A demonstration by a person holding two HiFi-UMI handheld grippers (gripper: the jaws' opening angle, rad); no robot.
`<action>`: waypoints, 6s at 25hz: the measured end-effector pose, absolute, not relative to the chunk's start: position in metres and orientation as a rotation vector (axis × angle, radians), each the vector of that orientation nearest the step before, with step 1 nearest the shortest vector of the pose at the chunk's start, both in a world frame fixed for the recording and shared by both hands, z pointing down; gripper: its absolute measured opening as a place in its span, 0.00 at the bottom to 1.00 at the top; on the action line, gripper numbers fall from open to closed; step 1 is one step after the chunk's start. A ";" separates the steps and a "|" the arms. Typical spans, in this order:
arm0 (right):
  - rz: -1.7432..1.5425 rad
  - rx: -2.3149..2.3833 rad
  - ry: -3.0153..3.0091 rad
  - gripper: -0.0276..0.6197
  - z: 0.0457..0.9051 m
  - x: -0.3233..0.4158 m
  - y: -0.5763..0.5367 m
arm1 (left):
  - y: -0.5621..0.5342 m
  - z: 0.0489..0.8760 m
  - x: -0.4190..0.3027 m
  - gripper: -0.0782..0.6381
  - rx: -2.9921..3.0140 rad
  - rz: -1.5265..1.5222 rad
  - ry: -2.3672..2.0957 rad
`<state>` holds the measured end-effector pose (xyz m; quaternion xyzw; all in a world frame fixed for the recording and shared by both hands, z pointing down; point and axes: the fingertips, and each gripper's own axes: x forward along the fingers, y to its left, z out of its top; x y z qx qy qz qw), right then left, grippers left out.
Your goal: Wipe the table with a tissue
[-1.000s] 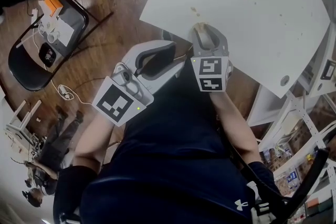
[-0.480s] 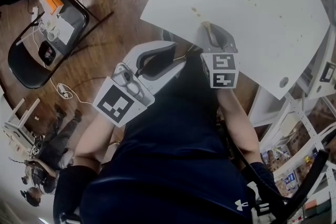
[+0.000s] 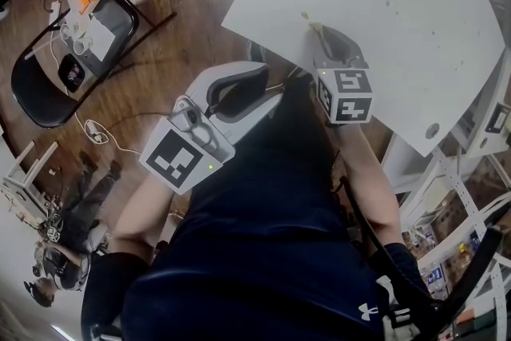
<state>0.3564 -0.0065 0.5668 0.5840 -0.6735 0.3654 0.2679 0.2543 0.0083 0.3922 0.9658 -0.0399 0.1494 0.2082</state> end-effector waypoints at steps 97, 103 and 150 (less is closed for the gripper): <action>0.848 0.342 -2.751 0.12 0.381 -0.132 -0.020 | 0.093 0.318 -0.158 0.29 2.256 -0.075 -1.574; 0.786 -0.062 -2.781 0.12 0.346 -0.339 -0.011 | 0.118 0.297 -0.358 0.28 1.940 -0.221 -2.017; 0.575 0.316 -2.189 0.28 0.532 -0.852 -0.270 | -0.027 0.387 -0.966 0.26 1.488 -0.442 -2.003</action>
